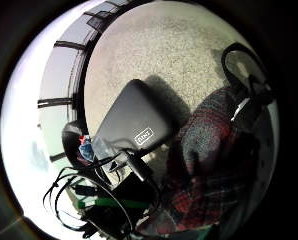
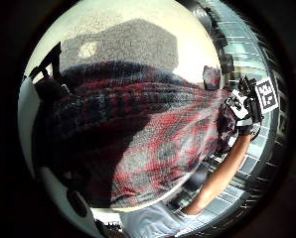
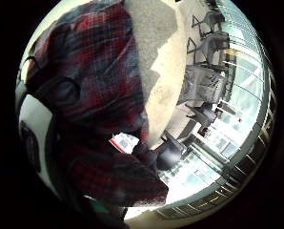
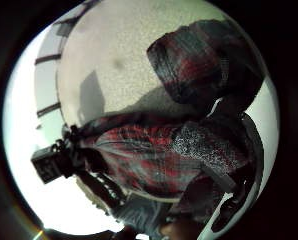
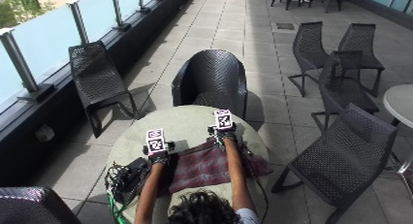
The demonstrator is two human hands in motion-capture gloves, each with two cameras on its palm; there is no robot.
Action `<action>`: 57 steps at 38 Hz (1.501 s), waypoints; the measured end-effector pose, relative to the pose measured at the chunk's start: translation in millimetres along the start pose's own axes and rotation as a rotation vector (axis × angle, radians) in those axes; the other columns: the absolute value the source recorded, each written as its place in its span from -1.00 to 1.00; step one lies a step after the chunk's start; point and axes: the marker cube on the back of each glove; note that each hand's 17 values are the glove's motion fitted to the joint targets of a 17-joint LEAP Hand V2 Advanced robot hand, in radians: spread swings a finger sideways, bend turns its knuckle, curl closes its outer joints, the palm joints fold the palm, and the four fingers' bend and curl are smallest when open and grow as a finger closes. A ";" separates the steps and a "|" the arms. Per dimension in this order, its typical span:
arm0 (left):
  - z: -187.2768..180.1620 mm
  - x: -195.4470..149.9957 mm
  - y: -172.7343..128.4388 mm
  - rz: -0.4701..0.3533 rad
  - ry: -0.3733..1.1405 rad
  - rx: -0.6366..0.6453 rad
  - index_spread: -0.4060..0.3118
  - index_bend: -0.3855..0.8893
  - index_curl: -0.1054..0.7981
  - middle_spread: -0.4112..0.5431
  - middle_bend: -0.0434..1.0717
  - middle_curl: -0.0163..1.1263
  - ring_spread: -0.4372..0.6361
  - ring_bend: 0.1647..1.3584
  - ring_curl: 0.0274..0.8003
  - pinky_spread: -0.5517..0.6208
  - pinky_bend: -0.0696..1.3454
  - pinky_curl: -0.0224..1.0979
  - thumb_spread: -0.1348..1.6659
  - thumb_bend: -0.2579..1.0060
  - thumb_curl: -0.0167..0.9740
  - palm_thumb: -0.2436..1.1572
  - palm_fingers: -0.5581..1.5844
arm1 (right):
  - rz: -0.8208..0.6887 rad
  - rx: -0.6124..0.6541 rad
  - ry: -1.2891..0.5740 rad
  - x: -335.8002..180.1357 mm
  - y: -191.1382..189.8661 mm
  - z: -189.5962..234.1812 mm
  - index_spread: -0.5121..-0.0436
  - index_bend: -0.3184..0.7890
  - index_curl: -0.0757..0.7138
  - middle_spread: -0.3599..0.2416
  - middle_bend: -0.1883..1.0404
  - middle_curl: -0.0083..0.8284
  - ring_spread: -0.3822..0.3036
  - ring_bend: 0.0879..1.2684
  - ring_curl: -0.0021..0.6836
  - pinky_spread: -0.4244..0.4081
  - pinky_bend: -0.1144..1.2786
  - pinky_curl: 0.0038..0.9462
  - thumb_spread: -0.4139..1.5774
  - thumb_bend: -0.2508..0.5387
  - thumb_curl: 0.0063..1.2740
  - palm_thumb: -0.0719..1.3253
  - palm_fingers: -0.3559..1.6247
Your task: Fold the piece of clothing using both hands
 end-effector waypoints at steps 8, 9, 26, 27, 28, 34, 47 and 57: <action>-11.5 5.0 -5.3 0.032 0.044 0.242 -0.86 0.03 0.34 -0.92 0.14 0.00 -0.90 0.27 0.23 -0.57 -0.55 -0.17 0.67 -0.56 -0.37 0.47 0.74 | 0.005 0.229 -0.061 -0.5 29.3 -5.4 -0.17 -0.05 0.20 -0.49 0.43 0.32 -0.50 0.40 0.51 -0.65 0.11 -0.04 0.63 -0.38 -0.68 0.18 0.74; -13.1 5.0 -4.0 0.034 0.048 0.275 -0.85 0.03 0.34 -0.91 0.13 0.00 -0.90 0.26 0.23 -0.56 -0.56 -0.17 0.67 -0.57 -0.38 0.47 0.72 | -0.006 0.315 -0.099 1.7 37.8 -9.9 -0.18 -0.17 0.16 -0.49 0.44 0.32 -0.51 0.37 0.48 -0.62 0.06 -0.07 0.63 -0.33 -0.67 0.23 0.63; 14.8 20.9 47.6 0.131 -0.111 0.534 -0.25 -0.21 0.08 -0.47 -0.53 -0.21 -0.44 -0.24 -0.08 0.04 -0.40 -0.13 0.60 -0.62 -0.35 0.46 0.04 | 0.457 0.471 -0.421 134.9 170.7 94.3 -0.21 -0.25 0.01 -0.33 -0.12 0.03 -0.11 -0.37 0.07 0.13 -0.01 -0.16 0.60 -0.48 -0.59 0.17 -0.08; 21.7 21.6 51.0 0.131 -0.111 0.484 -0.24 -0.23 0.06 -0.46 -0.53 -0.21 -0.43 -0.23 -0.07 0.05 -0.41 -0.14 0.60 -0.61 -0.35 0.47 0.05 | 0.474 0.425 -0.411 138.6 171.4 103.5 -0.22 -0.22 0.03 -0.35 -0.09 0.05 -0.16 -0.33 0.10 0.10 -0.01 -0.16 0.60 -0.42 -0.58 0.20 0.01; 29.5 22.3 54.7 0.132 -0.108 0.424 -0.25 -0.18 0.07 -0.45 -0.56 -0.22 -0.39 -0.29 -0.11 0.07 -0.41 -0.14 0.60 -0.62 -0.35 0.44 0.04 | 0.487 0.382 -0.400 141.9 171.3 112.5 -0.19 -0.29 -0.03 -0.26 -0.23 -0.02 0.02 -0.40 0.03 0.22 0.01 -0.17 0.59 -0.51 -0.59 0.12 -0.18; 65.6 26.5 63.1 0.151 -0.079 0.187 -0.20 -0.12 0.10 -0.27 -0.69 -0.27 -0.15 -0.39 -0.14 0.21 -0.37 -0.12 0.67 -0.65 -0.40 0.28 -0.05 | 0.543 0.206 -0.360 154.8 169.5 149.7 -0.12 -0.29 -0.09 -0.02 -0.38 -0.08 0.32 -0.40 0.04 0.46 0.06 -0.16 0.57 -0.49 -0.58 -0.01 -0.38; 85.1 36.7 63.3 0.152 -0.041 0.105 -0.03 -0.15 0.07 0.04 -0.62 -0.35 0.36 -0.44 -0.24 0.58 -0.40 -0.20 0.85 -0.64 -0.65 -0.31 -0.23 | 0.543 0.539 -0.084 163.7 149.7 137.1 -0.16 -0.52 -0.52 -0.38 0.10 0.07 -0.33 0.30 0.23 0.12 0.09 -0.24 0.57 -0.31 -0.55 0.09 0.23; 87.4 58.6 65.0 0.133 -0.046 0.120 -0.03 -0.14 0.06 0.04 -0.61 -0.36 0.49 -0.44 -0.28 0.66 -0.43 -0.25 0.91 -0.60 -0.68 -0.43 -0.21 | 0.593 0.518 -0.074 183.8 167.2 112.3 -0.20 -0.29 -0.48 -0.55 0.33 0.23 -0.49 0.44 0.45 -0.45 0.11 -0.14 0.58 -0.23 -0.52 0.31 0.52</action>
